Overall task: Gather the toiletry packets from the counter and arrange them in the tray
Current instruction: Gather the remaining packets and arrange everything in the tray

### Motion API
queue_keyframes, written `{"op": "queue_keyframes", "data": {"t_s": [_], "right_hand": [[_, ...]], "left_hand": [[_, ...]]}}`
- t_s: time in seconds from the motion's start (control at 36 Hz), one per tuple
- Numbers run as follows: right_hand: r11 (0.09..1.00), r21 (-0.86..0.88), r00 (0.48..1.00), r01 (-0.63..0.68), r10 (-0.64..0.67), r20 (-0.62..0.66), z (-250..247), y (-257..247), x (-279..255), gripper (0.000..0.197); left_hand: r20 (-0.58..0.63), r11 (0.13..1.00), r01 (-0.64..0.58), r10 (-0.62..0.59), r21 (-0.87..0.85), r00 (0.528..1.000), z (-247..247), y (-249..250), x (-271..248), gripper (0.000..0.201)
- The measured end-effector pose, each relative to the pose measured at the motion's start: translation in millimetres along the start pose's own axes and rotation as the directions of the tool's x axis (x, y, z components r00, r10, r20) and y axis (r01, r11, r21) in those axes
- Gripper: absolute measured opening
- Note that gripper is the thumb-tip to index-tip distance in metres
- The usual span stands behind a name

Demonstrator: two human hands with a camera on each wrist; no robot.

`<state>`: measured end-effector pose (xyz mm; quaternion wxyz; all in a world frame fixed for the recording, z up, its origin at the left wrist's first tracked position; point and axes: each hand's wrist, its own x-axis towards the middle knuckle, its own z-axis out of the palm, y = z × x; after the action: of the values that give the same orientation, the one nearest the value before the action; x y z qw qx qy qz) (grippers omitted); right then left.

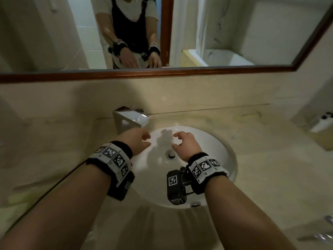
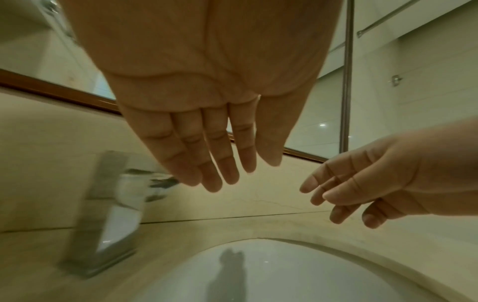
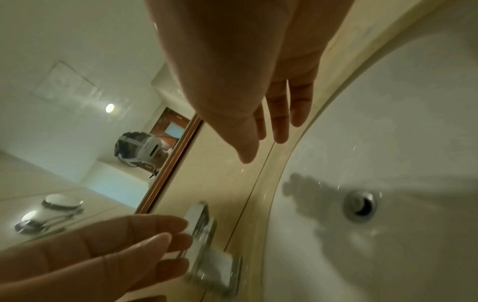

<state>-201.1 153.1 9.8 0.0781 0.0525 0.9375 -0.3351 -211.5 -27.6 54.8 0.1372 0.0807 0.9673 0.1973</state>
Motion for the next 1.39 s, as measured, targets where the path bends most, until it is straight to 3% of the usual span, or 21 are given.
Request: {"op": "queue_keyframes", "data": {"t_s": [0.28, 0.53, 0.81, 0.89, 1.06, 1.14, 1.28, 1.39], "right_hand": [[0.989, -0.033, 0.987, -0.141, 0.138, -0.082, -97, 95, 25, 0.040], [0.960, -0.086, 0.961, -0.267, 0.259, -0.093, -167, 183, 74, 0.040], [0.882, -0.306, 0.933, -0.359, 0.347, -0.095, -209, 259, 164, 0.047], [0.859, -0.391, 0.940, -0.329, 0.337, -0.050, -220, 276, 190, 0.054], [0.803, -0.564, 0.953, -0.193, 0.290, 0.088, -234, 293, 243, 0.073], [0.771, -0.619, 0.958, -0.149, 0.268, 0.103, -227, 297, 260, 0.066], [0.750, -0.640, 0.974, -0.167, 0.227, 0.012, -213, 302, 267, 0.043], [0.710, -0.690, 0.955, -0.144, 0.281, 0.090, -215, 292, 269, 0.039]], "left_hand": [[0.065, 0.982, -0.185, 0.182, 0.049, 0.981, 35, 131, 75, 0.031], [0.170, 0.975, -0.218, 0.207, 0.047, 0.964, 82, 212, 144, 0.031], [0.209, 0.987, -0.139, 0.119, 0.084, 0.971, 108, 256, 231, 0.042], [0.233, 0.991, -0.124, 0.110, 0.045, 0.966, 118, 266, 253, 0.049], [0.287, 0.986, -0.116, 0.078, 0.120, 0.955, 134, 278, 291, 0.042], [0.313, 0.987, -0.094, 0.050, 0.127, 0.948, 141, 278, 301, 0.046], [0.289, 0.986, -0.098, 0.055, 0.137, 0.956, 148, 274, 306, 0.047], [0.270, 0.990, -0.086, 0.054, 0.110, 0.961, 150, 273, 308, 0.051]]}}
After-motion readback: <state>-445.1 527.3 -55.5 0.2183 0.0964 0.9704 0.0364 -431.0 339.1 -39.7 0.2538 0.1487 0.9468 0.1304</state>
